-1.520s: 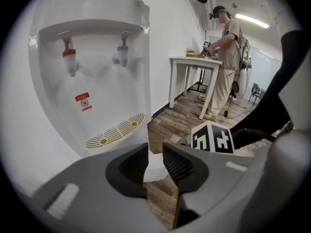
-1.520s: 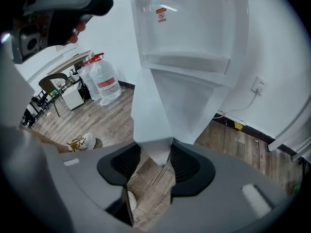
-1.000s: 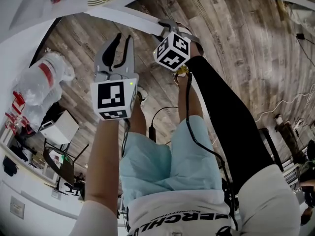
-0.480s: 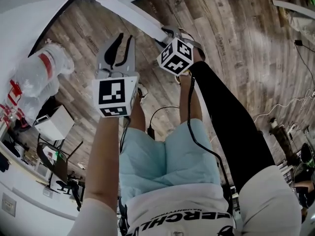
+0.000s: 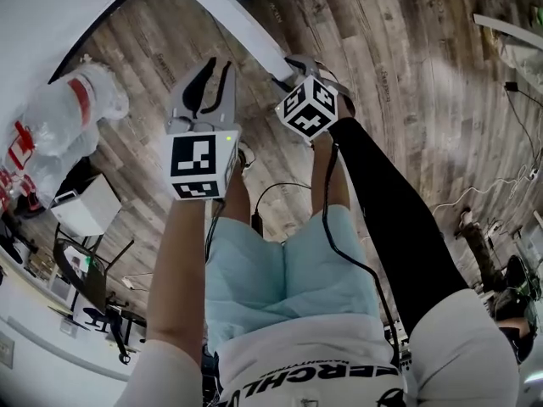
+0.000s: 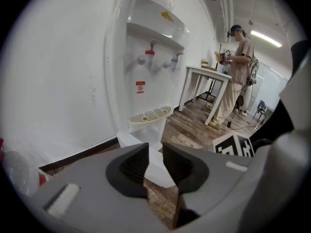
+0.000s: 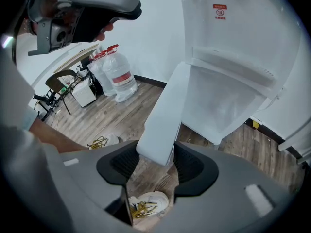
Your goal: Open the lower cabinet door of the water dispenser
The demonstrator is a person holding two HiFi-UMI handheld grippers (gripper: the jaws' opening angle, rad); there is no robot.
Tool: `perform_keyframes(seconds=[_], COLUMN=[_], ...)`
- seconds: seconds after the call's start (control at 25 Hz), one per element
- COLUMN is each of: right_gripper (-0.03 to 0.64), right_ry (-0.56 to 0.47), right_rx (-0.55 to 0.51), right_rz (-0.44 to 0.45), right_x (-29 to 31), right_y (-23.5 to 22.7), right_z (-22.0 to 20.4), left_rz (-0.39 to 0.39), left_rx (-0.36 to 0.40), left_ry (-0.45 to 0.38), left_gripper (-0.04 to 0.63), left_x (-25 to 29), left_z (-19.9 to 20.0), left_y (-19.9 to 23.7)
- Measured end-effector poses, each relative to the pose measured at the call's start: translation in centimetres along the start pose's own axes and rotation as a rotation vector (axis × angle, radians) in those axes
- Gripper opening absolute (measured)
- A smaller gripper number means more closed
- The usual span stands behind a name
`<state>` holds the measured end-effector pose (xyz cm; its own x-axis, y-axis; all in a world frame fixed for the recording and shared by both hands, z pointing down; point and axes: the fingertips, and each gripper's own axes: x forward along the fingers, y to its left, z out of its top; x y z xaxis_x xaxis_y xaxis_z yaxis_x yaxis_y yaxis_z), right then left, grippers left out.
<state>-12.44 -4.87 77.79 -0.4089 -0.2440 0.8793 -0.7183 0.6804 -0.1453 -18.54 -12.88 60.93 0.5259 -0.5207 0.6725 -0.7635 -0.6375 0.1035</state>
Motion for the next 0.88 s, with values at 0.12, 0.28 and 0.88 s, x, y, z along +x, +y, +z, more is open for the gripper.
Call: perform_keyframes(seconds=[0.12,0.28,0.88], right_gripper=[0.202,0.207,0.207], right_ry=[0.0,0.003,0.015], right_rx=[-0.001,-0.02,-0.145], right_rz=[0.017,0.043,0.102], right_x=[0.2,0.6,2.8], right_y=[1.2,2.9,8.8], right_z=[0.2,0.6,4.1], left_rz=[0.015,0.024,0.099], left_rx=[-0.01,-0.023,-0.092], left_ry=[0.008,0.005,0.003], left_gripper=[0.095,0.095,0.095], left_x=[-0.7,-1.7,-6.2], left_z=[-1.0,-1.5,-5.6], left_y=[0.9,1.8,6.6])
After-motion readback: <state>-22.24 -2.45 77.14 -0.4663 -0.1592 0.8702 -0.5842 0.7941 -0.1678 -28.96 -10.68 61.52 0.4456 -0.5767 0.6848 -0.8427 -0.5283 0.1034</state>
